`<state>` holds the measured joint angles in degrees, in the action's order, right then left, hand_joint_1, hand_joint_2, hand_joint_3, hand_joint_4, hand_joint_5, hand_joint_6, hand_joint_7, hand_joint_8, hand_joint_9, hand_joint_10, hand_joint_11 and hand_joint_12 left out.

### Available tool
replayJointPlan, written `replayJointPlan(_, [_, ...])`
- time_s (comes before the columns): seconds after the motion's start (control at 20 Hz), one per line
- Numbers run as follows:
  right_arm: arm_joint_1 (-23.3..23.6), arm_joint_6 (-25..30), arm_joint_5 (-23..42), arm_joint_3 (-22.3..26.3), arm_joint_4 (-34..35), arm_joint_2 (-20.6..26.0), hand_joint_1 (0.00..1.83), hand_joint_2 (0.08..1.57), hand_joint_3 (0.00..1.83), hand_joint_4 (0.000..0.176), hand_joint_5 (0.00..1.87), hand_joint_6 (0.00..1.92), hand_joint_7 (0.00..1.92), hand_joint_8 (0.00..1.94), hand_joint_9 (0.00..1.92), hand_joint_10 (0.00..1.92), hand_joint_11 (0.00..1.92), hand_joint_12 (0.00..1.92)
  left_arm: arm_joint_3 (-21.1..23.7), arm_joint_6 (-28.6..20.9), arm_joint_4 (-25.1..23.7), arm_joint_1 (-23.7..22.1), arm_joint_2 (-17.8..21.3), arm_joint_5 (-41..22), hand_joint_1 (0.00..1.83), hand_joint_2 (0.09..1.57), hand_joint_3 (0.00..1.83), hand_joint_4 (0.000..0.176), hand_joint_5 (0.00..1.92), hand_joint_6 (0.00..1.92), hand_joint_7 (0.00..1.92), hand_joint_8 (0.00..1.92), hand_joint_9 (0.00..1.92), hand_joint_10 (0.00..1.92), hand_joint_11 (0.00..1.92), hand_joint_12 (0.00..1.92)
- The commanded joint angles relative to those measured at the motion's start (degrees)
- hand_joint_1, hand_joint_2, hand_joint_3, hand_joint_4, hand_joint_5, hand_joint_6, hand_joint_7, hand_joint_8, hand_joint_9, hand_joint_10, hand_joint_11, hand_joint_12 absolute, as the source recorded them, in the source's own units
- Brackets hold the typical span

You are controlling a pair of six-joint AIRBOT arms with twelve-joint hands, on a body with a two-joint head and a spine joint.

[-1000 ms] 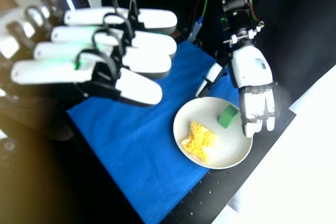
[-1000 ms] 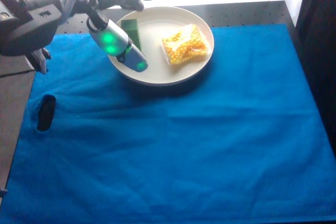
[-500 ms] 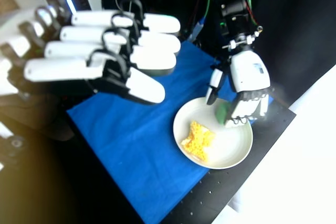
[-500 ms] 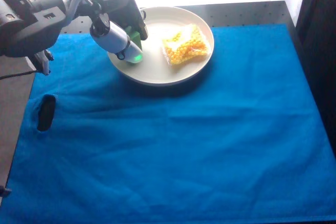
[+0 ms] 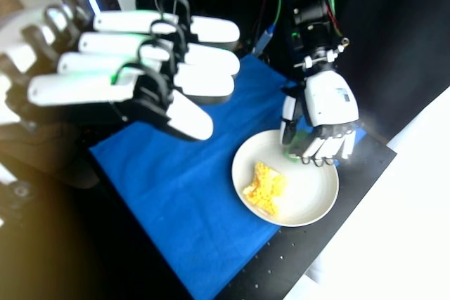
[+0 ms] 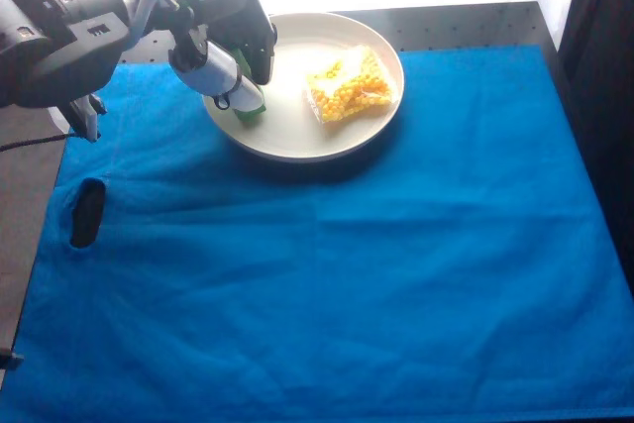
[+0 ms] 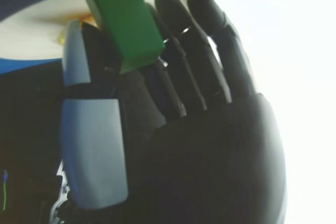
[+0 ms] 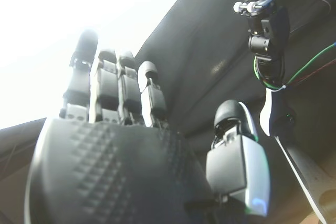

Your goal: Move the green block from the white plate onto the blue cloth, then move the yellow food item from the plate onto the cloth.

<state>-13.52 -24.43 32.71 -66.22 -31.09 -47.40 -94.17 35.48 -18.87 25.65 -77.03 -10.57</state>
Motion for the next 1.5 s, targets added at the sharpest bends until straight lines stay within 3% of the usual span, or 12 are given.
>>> replayJointPlan(0.0, [0.48, 0.03, 5.79, 0.06, 2.46, -0.15, 0.00, 1.09, 0.00, 0.107, 0.14, 0.00, 0.18, 0.00, 0.15, 0.00, 0.00, 0.82, -0.31, -0.24, 0.74, -0.27, -0.13, -6.03, 1.24, 1.09, 0.00, 0.019, 1.06, 0.79, 1.02, 0.99, 0.98, 0.29, 0.54, 1.05])
replayJointPlan(0.05, [0.44, 0.03, 5.83, 0.05, 2.46, -0.19, 0.00, 1.10, 0.00, 0.097, 0.13, 0.00, 0.17, 0.00, 0.15, 0.00, 0.00, 0.84, -0.30, -0.24, 0.75, -0.48, -0.01, -6.13, 1.35, 1.07, 0.00, 0.000, 1.07, 0.80, 1.10, 0.80, 0.93, 0.95, 0.52, 1.03])
replayJointPlan(0.15, [0.42, 0.03, 5.89, 0.02, 2.46, -0.27, 0.00, 1.11, 0.00, 0.092, 0.12, 0.00, 0.17, 0.00, 0.15, 0.00, 0.00, 0.85, -0.18, -0.24, 0.73, -1.06, 0.31, -6.25, 1.39, 1.06, 0.00, 0.000, 1.04, 0.84, 1.16, 0.63, 0.96, 1.11, 0.62, 1.07])
replayJointPlan(0.4, [0.36, 0.03, 5.94, -0.02, 2.54, -0.43, 0.00, 1.11, 0.00, 0.097, 0.11, 0.00, 0.15, 0.00, 0.13, 0.00, 0.00, 0.73, 2.47, -0.24, 0.55, -2.16, 3.27, -7.74, 1.40, 1.04, 0.00, 0.000, 1.07, 0.79, 1.20, 0.48, 1.05, 1.03, 0.86, 0.91])
replayJointPlan(0.6, [0.10, 0.03, 5.95, -0.18, 2.76, -0.77, 0.00, 1.11, 0.00, 0.110, 0.10, 0.00, 0.15, 0.00, 0.15, 0.00, 0.00, 0.74, 5.71, -0.23, -0.97, -3.96, 6.41, -9.06, 1.38, 1.08, 0.00, 0.000, 1.05, 0.97, 1.06, 0.80, 0.90, 1.00, 0.76, 0.63])
replayJointPlan(0.75, [-0.05, 0.03, 5.98, -0.37, 2.82, -1.12, 0.00, 1.11, 0.00, 0.109, 0.13, 0.01, 0.16, 0.00, 0.15, 0.00, 0.00, 0.87, 9.99, -0.25, -3.82, -5.01, 9.66, -10.72, 1.40, 1.03, 0.00, 0.000, 1.14, 0.72, 1.14, 0.66, 1.07, 0.88, 0.96, 0.55])
replayJointPlan(0.8, [-0.14, 0.03, 5.99, -0.53, 2.94, -1.39, 0.00, 1.10, 0.00, 0.129, 0.13, 0.00, 0.16, 0.00, 0.17, 0.00, 0.00, 0.93, 12.00, -0.27, -4.94, -5.14, 11.21, -11.84, 1.29, 1.05, 0.00, 0.000, 1.24, 0.43, 1.06, 0.96, 1.05, 0.55, 0.82, 0.82])
replayJointPlan(0.9, [-0.56, 0.03, 6.08, -0.76, 3.29, -1.71, 0.01, 1.11, 0.00, 0.128, 0.13, 0.00, 0.15, 0.00, 0.16, 0.00, 0.00, 0.94, 14.98, -0.33, -6.66, -5.14, 13.22, -13.66, 1.27, 1.05, 0.00, 0.000, 1.28, 0.31, 1.02, 1.06, 1.01, 0.48, 0.60, 1.18])
replayJointPlan(0.95, [-0.81, 0.03, 6.13, -0.87, 3.54, -1.81, 0.02, 1.12, 0.00, 0.120, 0.14, 0.00, 0.16, 0.00, 0.17, 0.00, 0.00, 1.03, 16.14, -3.79, -10.61, -5.18, 14.11, -14.97, 1.29, 1.05, 0.00, 0.000, 1.34, 0.09, 1.07, 1.07, 0.95, 0.89, 0.58, 1.53])
replayJointPlan(1.05, [-1.15, 0.03, 6.24, -1.03, 3.92, -1.90, 0.01, 1.09, 0.00, 0.124, 0.14, 0.00, 0.15, 0.00, 0.15, 0.00, 0.00, 0.90, 15.58, -18.14, -22.51, -6.16, 14.36, -17.70, 1.30, 1.02, 0.00, 0.000, 1.36, 0.04, 1.20, 0.86, 1.08, 0.88, 0.73, 1.48])
replayJointPlan(1.2, [-1.52, 0.03, 6.31, -1.18, 4.26, -2.00, 0.02, 1.08, 0.00, 0.133, 0.13, 0.00, 0.15, 0.00, 0.13, 0.00, 0.00, 0.67, 17.10, -21.95, -26.50, -5.46, 15.14, -20.58, 1.27, 1.03, 0.01, 0.000, 1.32, 0.29, 1.09, 0.89, 0.91, 0.76, 0.58, 1.48])
replayJointPlan(1.45, [-1.77, 0.03, 6.36, -1.36, 4.58, -2.24, 0.00, 1.13, 0.01, 0.099, 0.08, 0.01, 0.09, 0.00, 0.11, 0.00, 0.00, 0.26, 20.52, -28.67, -34.45, -5.14, 17.91, -24.61, 1.24, 1.08, 0.00, 0.000, 1.12, 0.64, 1.00, 1.07, 0.91, 0.84, 0.71, 1.36])
